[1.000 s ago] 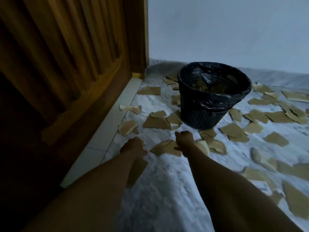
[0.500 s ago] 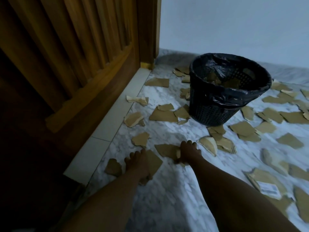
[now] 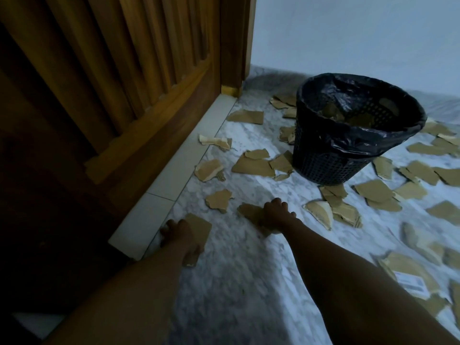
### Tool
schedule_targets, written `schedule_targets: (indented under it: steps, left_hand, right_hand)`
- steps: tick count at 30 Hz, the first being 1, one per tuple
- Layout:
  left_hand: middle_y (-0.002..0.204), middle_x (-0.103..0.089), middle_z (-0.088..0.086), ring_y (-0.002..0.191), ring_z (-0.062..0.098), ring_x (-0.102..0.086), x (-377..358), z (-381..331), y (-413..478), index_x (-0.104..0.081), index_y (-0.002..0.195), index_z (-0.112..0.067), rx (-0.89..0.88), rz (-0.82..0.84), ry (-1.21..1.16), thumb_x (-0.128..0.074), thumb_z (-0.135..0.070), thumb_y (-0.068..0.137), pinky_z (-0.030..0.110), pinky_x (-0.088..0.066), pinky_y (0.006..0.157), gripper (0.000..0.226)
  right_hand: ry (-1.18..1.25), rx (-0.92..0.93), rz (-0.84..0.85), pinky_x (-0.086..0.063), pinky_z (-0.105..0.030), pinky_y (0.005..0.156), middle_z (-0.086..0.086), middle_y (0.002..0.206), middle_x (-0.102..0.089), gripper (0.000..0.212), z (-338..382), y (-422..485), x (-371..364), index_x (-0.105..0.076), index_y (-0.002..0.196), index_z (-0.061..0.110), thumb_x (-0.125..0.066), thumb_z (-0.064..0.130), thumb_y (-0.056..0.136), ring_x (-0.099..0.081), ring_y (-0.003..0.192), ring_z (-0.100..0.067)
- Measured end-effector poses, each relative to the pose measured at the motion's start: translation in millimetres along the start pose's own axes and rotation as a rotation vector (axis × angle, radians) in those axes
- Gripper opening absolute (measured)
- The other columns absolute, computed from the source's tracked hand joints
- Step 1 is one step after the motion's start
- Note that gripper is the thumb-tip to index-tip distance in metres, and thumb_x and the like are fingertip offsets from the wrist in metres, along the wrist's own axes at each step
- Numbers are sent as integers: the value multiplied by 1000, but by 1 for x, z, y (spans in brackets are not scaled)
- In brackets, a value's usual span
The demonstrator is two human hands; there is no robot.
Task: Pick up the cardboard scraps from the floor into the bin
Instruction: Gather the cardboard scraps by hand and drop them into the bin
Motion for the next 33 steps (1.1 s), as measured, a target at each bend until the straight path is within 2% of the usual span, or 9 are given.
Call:
schedule_targets:
  steps: [3, 6, 9, 12, 15, 19, 25, 29, 33]
  left_hand:
    - [156, -22, 17, 142, 37, -27, -3, -10, 2, -13, 153, -12, -10, 51, -104, -75, -36, 83, 44, -32, 113, 97]
    - [145, -40, 19, 132, 36, -42, 0, -29, 5, -24, 149, -13, -112, -36, -56, -63, -39, 90, 42, -39, 107, 75]
    - [146, -42, 18, 130, 36, -45, 5, -57, 9, -33, 150, -22, -252, -64, -40, -54, -70, 82, 46, -38, 109, 86]
    - [148, -37, 19, 131, 40, -41, 24, -84, 9, -28, 148, -25, -261, -75, -19, -58, -40, 92, 50, -38, 109, 66]
    - [153, -26, 21, 139, 37, -29, 38, -102, 16, -10, 153, -14, -251, 23, -56, -54, -28, 97, 47, -30, 114, 73]
    - [152, -30, 20, 138, 36, -34, 47, -116, 43, -4, 155, -14, -213, 89, -60, -59, -23, 94, 45, -35, 111, 83]
    - [136, -50, 16, 123, 33, -50, 46, -130, 62, -43, 132, -3, -233, 155, 153, -65, -27, 91, 39, -43, 99, 52]
    - [154, -26, 19, 140, 39, -27, 49, -140, 74, -29, 150, -5, -268, 74, 209, -55, -27, 96, 45, -29, 112, 63]
    - [143, -44, 18, 131, 35, -44, 48, -146, 78, -45, 139, -5, -357, 35, 228, -59, -22, 93, 41, -38, 107, 51]
  right_hand:
    - [61, -17, -12, -36, -57, 99, -11, 129, -41, 39, 4, -4, -4, -49, 125, 11, -54, 35, 95, -40, 121, -34]
    - [188, -39, -66, -33, -57, 101, -4, 96, -52, 26, 6, -8, -6, -39, 112, 15, -49, 32, 96, -53, 97, -28]
    - [220, -63, -72, -29, -58, 104, 2, 83, -49, 15, 6, -5, -5, -43, 102, 17, -48, 30, 97, -49, 78, -18]
    - [156, -62, 4, -31, -60, 105, 0, 92, -55, 12, 5, -1, -8, -55, 95, 17, -50, 27, 96, -52, 83, -17]
    - [158, -47, 86, -43, -52, 104, -7, 116, -58, 32, -1, 9, -18, -60, 113, 11, -56, 35, 93, -57, 112, -29]
    - [184, -6, 131, -49, -36, 90, -8, 110, -59, 30, -7, 18, -22, -63, 107, 11, -63, 35, 88, -60, 108, -27]
    - [216, -4, 147, -48, -34, 89, -13, 125, -61, 51, -8, 36, -16, -60, 127, 3, -65, 37, 90, -60, 114, -28]
    - [205, -10, 161, -48, -35, 95, -13, 132, -56, 59, -6, 50, -13, -54, 133, 4, -68, 41, 88, -57, 119, -29]
    - [225, -23, 185, -41, -38, 108, -15, 146, -45, 65, -3, 55, -10, -41, 144, 3, -64, 36, 94, -47, 133, -31]
Point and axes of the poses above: each hand's wrist, its own y-axis towards the middle knuckle, its own x-axis out of the back of the hand, z = x × y, the point moved 3 cm from there along y, towards the middle knuckle
